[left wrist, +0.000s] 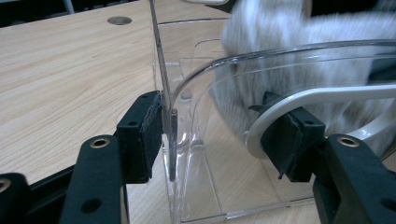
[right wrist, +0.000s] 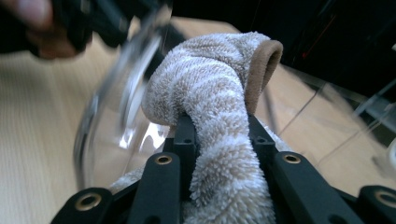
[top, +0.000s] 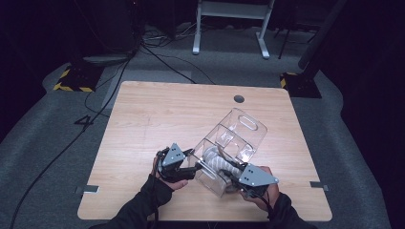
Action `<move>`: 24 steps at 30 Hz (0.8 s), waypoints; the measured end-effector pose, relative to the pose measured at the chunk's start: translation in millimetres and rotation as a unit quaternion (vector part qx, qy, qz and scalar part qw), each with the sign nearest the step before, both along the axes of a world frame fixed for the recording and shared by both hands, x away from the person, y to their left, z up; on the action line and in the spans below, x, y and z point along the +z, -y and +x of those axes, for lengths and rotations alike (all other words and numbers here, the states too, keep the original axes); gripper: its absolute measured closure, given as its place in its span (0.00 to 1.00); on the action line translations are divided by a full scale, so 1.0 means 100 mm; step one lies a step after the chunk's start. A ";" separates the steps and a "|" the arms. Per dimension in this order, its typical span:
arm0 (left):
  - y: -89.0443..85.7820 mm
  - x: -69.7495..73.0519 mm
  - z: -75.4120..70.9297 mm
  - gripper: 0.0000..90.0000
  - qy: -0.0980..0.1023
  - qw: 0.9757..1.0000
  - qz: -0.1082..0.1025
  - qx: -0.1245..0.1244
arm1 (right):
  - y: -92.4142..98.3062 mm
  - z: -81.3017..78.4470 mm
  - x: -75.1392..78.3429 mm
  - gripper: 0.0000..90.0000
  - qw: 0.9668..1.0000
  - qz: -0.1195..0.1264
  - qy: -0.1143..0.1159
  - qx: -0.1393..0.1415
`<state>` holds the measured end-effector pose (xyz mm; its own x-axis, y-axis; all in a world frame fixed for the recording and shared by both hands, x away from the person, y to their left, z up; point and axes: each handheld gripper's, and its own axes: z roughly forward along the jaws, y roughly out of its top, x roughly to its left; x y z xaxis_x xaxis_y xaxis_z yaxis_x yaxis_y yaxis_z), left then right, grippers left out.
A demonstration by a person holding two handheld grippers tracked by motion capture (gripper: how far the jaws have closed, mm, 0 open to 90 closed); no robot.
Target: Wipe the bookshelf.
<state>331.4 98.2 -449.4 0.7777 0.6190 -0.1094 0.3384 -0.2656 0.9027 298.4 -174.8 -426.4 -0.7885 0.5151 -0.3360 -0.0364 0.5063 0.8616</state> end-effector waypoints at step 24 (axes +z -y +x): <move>0.00 0.00 -0.01 0.46 0.001 1.000 0.000 0.000 | 0.33 -0.18 -0.42 0.80 0.997 -0.056 -0.060 0.002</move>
